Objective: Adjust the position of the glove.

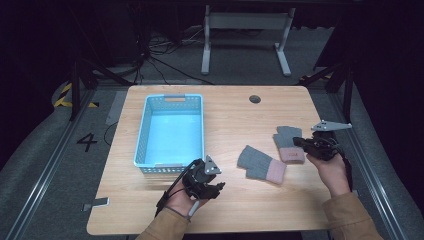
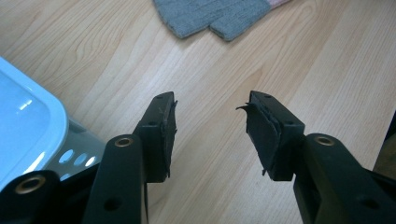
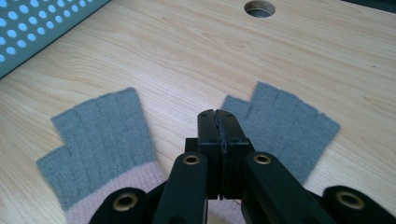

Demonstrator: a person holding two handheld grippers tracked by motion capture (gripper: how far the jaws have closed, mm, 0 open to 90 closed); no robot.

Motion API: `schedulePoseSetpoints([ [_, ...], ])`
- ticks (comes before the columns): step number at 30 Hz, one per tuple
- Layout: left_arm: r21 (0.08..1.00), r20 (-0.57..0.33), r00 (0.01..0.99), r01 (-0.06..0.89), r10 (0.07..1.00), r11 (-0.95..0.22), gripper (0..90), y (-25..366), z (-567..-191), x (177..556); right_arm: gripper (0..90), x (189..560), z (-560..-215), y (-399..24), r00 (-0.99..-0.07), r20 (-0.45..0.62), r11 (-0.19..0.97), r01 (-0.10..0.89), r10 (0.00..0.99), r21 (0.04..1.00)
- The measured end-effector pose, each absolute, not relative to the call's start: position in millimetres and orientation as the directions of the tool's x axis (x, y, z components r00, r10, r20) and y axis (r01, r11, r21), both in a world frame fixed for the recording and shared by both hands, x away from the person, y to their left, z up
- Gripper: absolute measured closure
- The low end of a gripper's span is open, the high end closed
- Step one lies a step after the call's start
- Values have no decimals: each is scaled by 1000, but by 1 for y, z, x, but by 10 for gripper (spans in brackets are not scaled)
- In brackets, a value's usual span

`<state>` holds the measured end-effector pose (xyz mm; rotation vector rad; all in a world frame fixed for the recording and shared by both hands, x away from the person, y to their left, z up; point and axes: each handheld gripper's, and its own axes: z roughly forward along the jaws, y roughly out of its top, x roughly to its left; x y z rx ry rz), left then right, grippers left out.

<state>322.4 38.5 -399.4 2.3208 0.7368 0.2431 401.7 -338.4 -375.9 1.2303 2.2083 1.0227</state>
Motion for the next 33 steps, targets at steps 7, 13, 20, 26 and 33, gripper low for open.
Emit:
schedulePoseSetpoints([
  [7,664,-37,820,447,571,-599,523,42,-397,324,898,399,-373,-329,-552,-1,355,535,834,767],
  [13,674,-49,826,442,561,-592,511,47,-394,324,897,398,-373,-315,-600,30,365,525,800,769],
  [20,675,-55,830,440,554,-593,483,49,-392,325,895,393,-378,-288,-683,17,444,494,730,748],
  [26,673,-58,834,439,549,-595,464,49,-392,325,893,390,-379,-274,-720,24,473,480,694,738],
  [33,668,-60,835,441,547,-599,460,50,-391,325,890,386,-383,-259,-795,76,521,463,602,717],
])
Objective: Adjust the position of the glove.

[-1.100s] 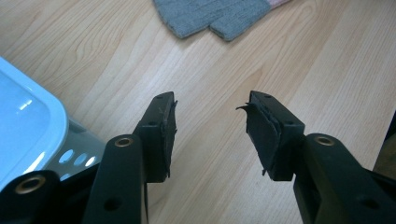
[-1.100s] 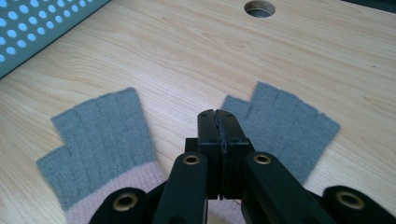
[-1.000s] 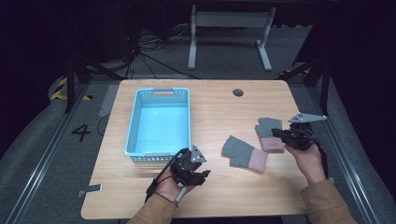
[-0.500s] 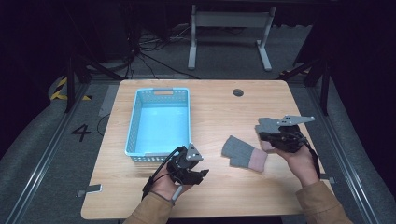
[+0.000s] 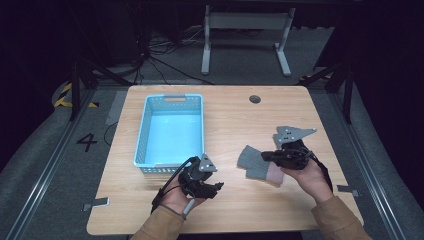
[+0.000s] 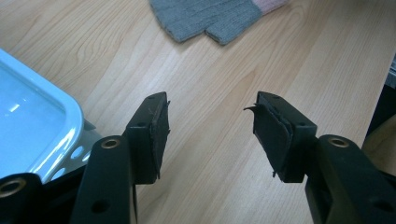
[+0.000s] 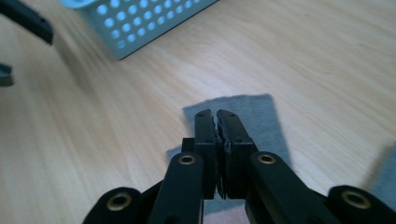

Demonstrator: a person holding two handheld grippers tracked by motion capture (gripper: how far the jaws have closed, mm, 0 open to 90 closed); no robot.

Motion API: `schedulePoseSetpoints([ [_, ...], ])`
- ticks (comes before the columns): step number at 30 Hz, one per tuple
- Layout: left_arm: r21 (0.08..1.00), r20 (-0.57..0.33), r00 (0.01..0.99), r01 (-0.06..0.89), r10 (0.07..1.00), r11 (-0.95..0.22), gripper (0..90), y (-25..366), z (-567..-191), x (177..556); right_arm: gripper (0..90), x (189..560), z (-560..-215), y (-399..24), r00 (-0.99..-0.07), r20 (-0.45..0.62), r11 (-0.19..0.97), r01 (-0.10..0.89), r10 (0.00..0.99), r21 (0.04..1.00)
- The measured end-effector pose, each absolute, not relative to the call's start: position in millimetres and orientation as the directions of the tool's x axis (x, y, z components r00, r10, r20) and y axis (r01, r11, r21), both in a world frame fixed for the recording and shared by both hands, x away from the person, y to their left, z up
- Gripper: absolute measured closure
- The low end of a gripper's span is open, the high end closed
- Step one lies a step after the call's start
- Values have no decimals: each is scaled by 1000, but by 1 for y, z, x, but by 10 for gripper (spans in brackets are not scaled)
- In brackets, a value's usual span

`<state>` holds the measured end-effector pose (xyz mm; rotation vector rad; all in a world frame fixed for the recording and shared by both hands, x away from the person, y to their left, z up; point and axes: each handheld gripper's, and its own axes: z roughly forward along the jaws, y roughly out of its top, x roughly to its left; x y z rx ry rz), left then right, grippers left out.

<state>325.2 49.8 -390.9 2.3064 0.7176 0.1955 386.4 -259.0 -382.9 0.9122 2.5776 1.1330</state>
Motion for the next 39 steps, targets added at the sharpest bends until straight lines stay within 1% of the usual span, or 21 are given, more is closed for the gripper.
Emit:
schedulePoseSetpoints([
  [2,672,-61,832,442,551,-594,459,50,-391,325,895,386,-384,-255,-806,112,517,473,581,713],
  [9,673,-61,833,442,550,-594,461,50,-391,325,896,381,-388,-241,-820,71,563,450,568,694],
  [16,673,-56,830,442,555,-593,467,51,-391,325,896,380,-392,-235,-834,69,572,433,547,697],
  [21,670,-58,829,445,556,-594,466,51,-391,326,896,380,-402,-227,-827,49,585,436,560,684],
  [22,669,-57,830,445,556,-596,466,51,-392,326,896,381,-405,-225,-826,45,590,438,561,678],
  [23,670,-56,829,444,557,-594,466,51,-392,326,896,383,-413,-220,-827,50,613,454,560,646],
  [26,668,-54,830,443,554,-599,466,51,-392,326,895,386,-421,-215,-827,49,633,466,561,618],
  [31,668,-58,828,447,557,-595,466,50,-393,326,895,386,-430,-211,-825,30,654,468,564,594],
  [39,667,-59,828,448,558,-595,465,50,-393,326,894,389,-438,-211,-819,34,660,485,573,574],
])
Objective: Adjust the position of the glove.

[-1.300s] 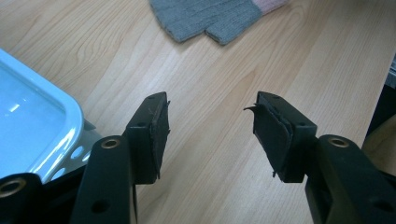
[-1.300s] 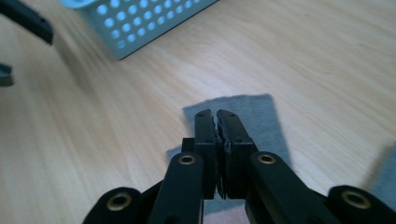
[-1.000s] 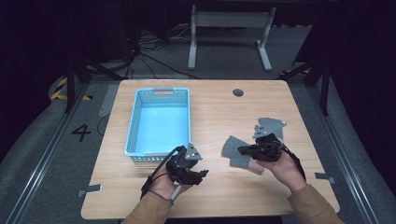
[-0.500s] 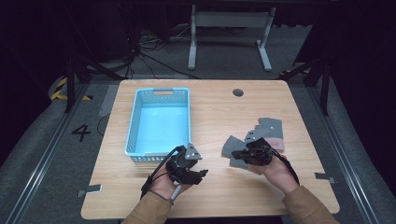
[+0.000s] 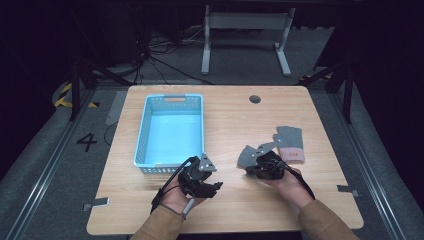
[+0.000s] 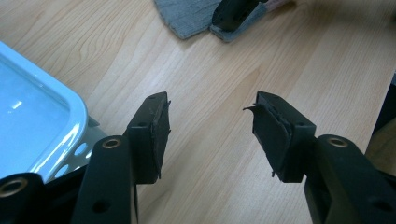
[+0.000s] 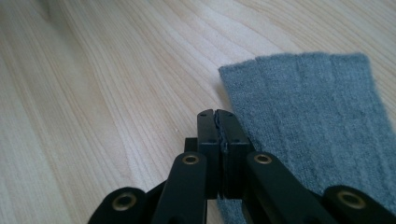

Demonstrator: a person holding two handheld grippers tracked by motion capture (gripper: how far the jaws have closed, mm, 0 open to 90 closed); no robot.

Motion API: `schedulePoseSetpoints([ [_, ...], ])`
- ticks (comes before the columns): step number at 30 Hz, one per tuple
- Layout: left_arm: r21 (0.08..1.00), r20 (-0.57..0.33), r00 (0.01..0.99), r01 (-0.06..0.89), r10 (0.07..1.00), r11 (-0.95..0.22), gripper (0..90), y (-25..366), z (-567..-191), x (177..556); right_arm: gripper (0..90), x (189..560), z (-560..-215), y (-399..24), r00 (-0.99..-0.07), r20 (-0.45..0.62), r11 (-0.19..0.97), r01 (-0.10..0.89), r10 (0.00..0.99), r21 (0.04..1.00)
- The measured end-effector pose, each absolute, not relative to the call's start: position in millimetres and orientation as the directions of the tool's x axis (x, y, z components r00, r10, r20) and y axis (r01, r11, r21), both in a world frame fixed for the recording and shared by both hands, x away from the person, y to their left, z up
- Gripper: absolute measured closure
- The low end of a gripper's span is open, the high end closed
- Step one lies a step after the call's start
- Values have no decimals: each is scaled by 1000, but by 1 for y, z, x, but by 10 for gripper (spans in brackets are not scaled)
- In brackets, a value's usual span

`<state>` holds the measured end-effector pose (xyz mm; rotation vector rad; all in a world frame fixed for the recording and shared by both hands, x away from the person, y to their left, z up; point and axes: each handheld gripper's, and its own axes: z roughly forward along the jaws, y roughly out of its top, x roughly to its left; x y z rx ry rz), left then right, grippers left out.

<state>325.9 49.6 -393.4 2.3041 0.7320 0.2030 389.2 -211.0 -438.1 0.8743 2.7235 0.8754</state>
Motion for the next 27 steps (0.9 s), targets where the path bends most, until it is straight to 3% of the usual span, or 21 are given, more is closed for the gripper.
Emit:
schedulePoseSetpoints([
  [27,652,-53,846,432,531,-623,486,35,-394,336,895,370,-440,-216,-842,78,693,489,534,531],
])
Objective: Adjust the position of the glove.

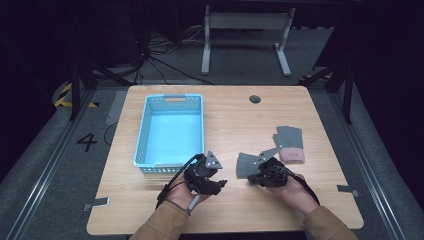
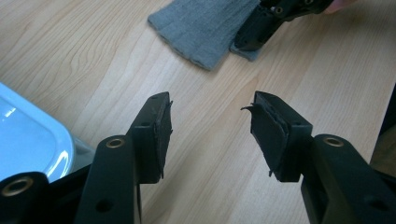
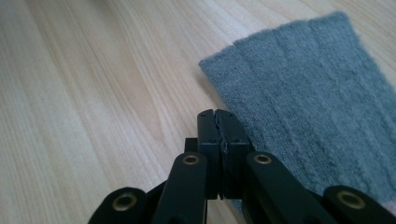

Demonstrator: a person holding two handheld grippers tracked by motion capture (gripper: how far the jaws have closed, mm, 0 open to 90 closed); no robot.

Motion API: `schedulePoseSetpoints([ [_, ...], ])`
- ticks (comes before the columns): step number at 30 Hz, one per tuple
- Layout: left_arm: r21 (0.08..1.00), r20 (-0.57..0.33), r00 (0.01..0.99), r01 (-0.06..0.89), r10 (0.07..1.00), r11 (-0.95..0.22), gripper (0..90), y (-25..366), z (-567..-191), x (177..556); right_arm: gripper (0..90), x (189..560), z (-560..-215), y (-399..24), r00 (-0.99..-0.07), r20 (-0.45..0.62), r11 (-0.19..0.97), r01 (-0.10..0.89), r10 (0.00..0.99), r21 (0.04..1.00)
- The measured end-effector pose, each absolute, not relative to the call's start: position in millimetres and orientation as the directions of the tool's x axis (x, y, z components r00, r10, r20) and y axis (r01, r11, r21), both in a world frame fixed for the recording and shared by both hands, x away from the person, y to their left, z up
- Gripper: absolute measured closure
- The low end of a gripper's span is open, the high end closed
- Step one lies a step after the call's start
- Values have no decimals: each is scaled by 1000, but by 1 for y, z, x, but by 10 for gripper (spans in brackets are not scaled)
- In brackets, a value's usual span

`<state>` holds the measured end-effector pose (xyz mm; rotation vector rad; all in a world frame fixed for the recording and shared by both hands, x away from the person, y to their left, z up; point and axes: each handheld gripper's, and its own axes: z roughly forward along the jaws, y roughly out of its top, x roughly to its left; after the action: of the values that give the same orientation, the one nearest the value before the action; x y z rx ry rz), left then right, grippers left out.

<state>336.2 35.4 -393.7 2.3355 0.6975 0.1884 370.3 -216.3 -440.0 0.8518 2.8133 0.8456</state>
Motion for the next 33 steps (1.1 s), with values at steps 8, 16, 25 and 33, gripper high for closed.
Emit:
schedulePoseSetpoints([
  [8,656,-50,854,420,519,-628,486,29,-393,341,895,363,-439,-220,-846,89,700,490,526,519],
  [16,657,-52,856,418,515,-628,486,27,-393,341,896,359,-439,-218,-850,98,706,488,517,512],
  [25,662,-52,855,417,516,-624,486,28,-391,342,895,357,-427,-223,-857,69,682,453,511,574],
  [33,666,-47,857,410,513,-624,485,28,-390,342,892,354,-413,-232,-841,25,636,429,541,642],
])
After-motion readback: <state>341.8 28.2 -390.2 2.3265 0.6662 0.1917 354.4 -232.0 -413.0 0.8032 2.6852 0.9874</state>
